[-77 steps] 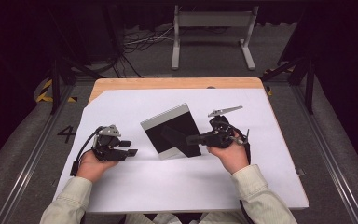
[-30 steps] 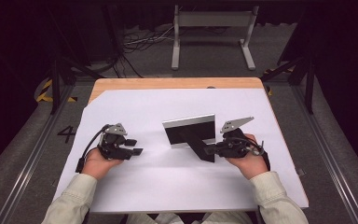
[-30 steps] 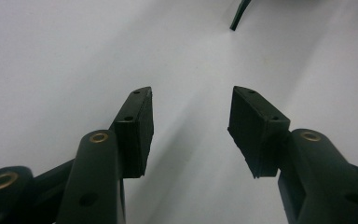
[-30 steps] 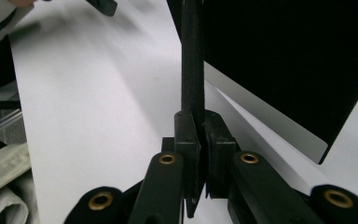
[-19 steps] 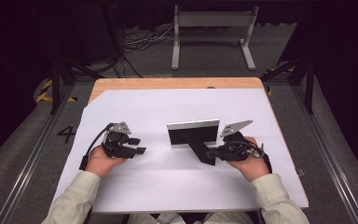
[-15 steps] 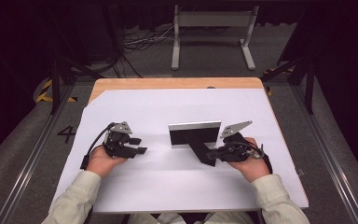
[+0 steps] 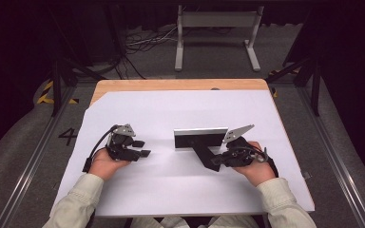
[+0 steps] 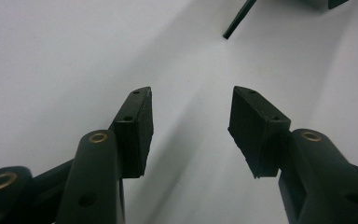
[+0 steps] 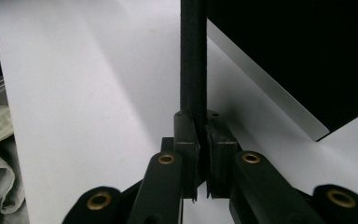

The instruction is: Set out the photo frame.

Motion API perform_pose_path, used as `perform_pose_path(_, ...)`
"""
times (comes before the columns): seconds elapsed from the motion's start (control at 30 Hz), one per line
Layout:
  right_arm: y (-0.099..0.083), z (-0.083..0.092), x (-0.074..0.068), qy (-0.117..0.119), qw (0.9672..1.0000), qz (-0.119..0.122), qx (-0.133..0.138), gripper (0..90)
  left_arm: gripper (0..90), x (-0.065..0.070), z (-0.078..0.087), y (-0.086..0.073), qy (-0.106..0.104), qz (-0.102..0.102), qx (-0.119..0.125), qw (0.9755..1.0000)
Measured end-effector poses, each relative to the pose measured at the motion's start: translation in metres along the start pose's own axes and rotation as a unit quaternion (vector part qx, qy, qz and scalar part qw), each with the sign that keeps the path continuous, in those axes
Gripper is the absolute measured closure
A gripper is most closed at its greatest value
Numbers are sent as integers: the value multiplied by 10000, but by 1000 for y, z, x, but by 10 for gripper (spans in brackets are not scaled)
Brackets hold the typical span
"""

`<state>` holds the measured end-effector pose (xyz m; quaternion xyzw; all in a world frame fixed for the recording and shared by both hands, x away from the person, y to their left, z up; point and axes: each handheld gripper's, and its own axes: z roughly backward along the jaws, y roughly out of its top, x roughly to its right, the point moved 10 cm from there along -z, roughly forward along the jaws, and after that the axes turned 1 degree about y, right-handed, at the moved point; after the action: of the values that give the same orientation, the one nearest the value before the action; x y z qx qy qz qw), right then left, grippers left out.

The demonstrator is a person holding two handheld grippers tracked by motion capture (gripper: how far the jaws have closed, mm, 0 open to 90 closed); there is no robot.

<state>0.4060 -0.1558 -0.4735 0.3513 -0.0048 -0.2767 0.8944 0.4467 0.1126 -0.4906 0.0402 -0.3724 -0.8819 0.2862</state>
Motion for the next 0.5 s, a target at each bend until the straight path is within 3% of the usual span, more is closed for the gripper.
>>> perform_pose_path(0.3, -5, -1, 0, 13, 9999, -24, -152, 801, 500, 0, 0, 0, -8, 6, 9, 10000)
perform_pose_path(0.5, -6, 7, 1, 4, 10000, -64, -63, 740, 500, 1, 0, 1, -7, 20, 19, 10000)
